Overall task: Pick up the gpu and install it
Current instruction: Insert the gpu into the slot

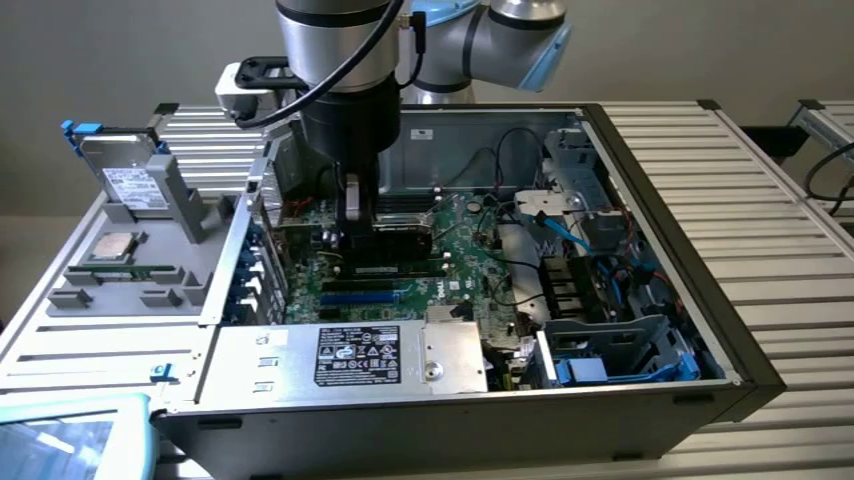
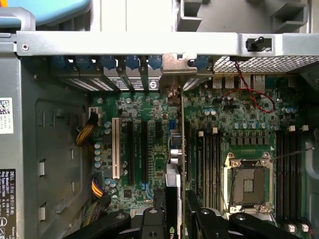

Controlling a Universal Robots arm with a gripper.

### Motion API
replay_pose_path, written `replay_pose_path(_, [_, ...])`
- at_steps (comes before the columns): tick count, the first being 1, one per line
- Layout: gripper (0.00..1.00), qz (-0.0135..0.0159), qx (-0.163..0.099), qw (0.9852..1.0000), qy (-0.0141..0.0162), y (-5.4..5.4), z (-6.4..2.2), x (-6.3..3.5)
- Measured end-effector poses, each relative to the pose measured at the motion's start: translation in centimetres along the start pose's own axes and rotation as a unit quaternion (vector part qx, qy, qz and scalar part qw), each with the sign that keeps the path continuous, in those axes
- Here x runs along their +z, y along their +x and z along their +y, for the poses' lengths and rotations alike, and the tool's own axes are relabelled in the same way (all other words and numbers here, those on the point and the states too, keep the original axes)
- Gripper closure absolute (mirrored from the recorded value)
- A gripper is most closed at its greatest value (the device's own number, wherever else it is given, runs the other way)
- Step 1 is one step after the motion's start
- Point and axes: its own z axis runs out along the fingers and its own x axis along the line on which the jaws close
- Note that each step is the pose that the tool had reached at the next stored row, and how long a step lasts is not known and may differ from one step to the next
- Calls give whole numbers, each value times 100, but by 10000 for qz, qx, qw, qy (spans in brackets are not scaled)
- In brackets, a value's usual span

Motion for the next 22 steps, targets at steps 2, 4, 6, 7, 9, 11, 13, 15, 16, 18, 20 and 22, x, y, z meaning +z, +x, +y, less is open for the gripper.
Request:
replay_pose_path(2, [73, 2, -4, 10000, -1, 1, 0, 17])
replay_pose_path(4, [73, 22, -5, 10000, -1, 1, 1, 21])
replay_pose_path(6, [73, 72, -6, 10000, 0, -2, 3, 29])
replay_pose_path(7, [73, 117, -7, 9999, 1, -5, 3, 32])
replay_pose_path(9, [73, 143, -7, 9999, 2, -4, 3, 33])
replay_pose_path(11, [73, 143, -8, 9999, 2, -6, 3, 36])
replay_pose_path(13, [73, 143, -7, 9999, 2, -12, 6, 44])
replay_pose_path(15, [73, 144, -7, 9999, 2, -21, 9, 52])
replay_pose_path(16, [73, 144, -7, 9999, 2, -28, 12, 58])
replay_pose_path(18, [73, 144, -7, 9999, 2, -51, 20, 74])
replay_pose_path(20, [73, 143, -7, 9999, 2, -65, 30, 90])
replay_pose_path(22, [73, 144, -7, 9999, 2, -65, 42, 107])
